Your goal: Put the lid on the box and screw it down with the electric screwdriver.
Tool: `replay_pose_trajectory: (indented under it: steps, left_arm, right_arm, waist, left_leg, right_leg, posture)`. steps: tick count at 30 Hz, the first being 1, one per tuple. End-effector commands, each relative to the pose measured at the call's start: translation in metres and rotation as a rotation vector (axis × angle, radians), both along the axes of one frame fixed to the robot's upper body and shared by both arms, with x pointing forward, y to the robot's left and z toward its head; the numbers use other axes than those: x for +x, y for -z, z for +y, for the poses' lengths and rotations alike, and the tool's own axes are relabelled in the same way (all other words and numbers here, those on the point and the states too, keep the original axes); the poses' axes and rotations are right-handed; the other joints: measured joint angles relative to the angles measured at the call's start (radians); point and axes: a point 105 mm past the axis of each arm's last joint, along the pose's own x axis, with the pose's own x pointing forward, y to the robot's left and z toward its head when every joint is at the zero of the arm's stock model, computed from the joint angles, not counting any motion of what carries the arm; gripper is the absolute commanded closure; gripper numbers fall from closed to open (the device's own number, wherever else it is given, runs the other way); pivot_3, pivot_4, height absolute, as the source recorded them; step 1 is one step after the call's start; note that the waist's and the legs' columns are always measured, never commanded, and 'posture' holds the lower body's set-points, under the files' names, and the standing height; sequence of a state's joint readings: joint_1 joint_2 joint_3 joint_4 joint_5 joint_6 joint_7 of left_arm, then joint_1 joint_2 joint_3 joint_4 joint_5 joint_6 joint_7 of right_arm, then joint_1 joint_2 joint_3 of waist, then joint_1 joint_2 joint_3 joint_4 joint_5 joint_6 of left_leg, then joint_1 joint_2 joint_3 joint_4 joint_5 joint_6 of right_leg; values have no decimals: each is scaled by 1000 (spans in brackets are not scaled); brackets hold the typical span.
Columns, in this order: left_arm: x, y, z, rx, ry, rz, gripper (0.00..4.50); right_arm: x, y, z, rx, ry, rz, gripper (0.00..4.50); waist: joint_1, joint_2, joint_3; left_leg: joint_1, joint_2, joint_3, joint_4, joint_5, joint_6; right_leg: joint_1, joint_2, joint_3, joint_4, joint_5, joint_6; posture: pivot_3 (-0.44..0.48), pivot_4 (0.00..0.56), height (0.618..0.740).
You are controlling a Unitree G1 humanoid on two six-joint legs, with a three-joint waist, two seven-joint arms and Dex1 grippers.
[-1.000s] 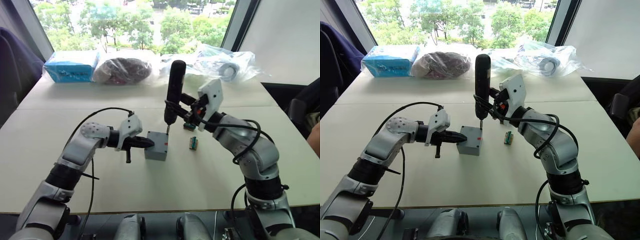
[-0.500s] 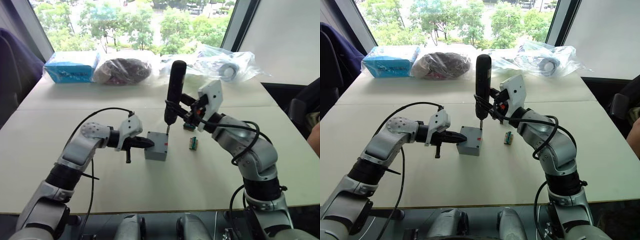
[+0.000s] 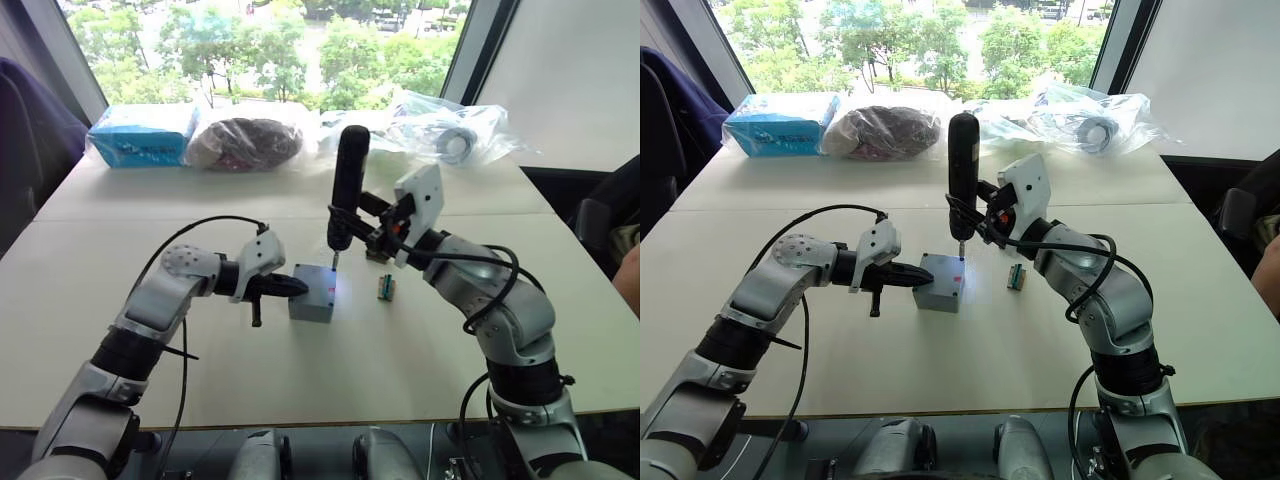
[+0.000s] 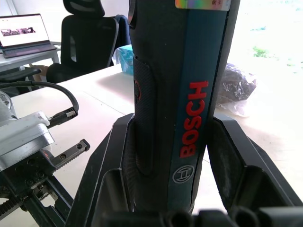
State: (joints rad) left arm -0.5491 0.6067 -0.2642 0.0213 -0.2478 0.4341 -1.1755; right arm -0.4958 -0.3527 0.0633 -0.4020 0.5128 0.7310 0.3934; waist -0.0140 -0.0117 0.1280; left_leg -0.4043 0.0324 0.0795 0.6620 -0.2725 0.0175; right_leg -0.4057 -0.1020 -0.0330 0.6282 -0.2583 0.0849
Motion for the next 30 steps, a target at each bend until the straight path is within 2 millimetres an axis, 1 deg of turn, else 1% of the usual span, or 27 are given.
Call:
replay_pose_trajectory:
  steps: [1,6,9,11,17,21,23,26,30]
  left_arm:
    - [-2,12,2,39,-10,30,4500]
    - [-2,13,2,39,-7,31,4500]
    - [-2,13,2,38,-6,31,4500]
    - [-2,13,2,38,-6,31,4500]
    - [-2,13,1,37,-6,32,4500]
    - [-3,16,1,38,-6,37,4500]
    - [-3,18,1,42,-5,41,4500]
    - [-5,21,1,48,-2,48,4500]
    - [-7,26,3,52,-4,61,4500]
  right_arm:
    - [0,65,-1,-121,12,234,2563]
    - [0,61,-2,-121,16,220,2563]
    - [1,59,-3,-122,17,217,2563]
    - [1,59,-3,-122,18,215,2563]
    - [3,55,-6,-119,29,200,2563]
    - [5,46,-7,-112,39,172,2563]
    - [7,33,-8,-102,46,131,2563]
    - [8,6,-9,-69,38,51,2563]
    - [-2,-59,-7,32,-43,-109,2563]
  waist:
    - [0,0,0]
    - [-1,1,-1]
    - [-1,3,-4]
    - [-2,4,-4]
    - [-2,4,-5]
    - [-2,5,-4]
    - [-2,5,-4]
    - [-1,7,-3]
    - [0,10,4]
  left_leg:
    - [0,0,0,0,0,0]
    - [0,0,0,-4,0,-1]
    - [0,-1,0,-12,0,-1]
    - [0,-1,0,-13,1,-2]
    - [0,-1,0,-15,0,-2]
    - [0,-1,0,-15,-1,-4]
    - [0,-1,0,-15,-1,-4]
    - [-1,-2,0,-15,-1,-4]
    - [-4,-3,0,-15,0,-3]
  right_leg:
    - [0,0,0,0,0,0]
    - [0,-2,0,-3,0,-1]
    - [0,-2,0,-12,3,-5]
    - [0,-2,0,-14,3,-5]
    - [0,-3,0,-16,3,-5]
    - [-1,-3,0,-16,3,-5]
    - [-1,-3,0,-16,3,-5]
    - [-2,-4,0,-16,3,-5]
    - [-5,-5,0,-16,3,-6]
  posture:
    - [0,150,740]
    - [0,150,740]
    - [0,150,740]
    - [0,150,740]
    - [0,150,740]
    - [0,150,740]
    - [0,150,740]
    - [0,150,740]
    - [0,150,740]
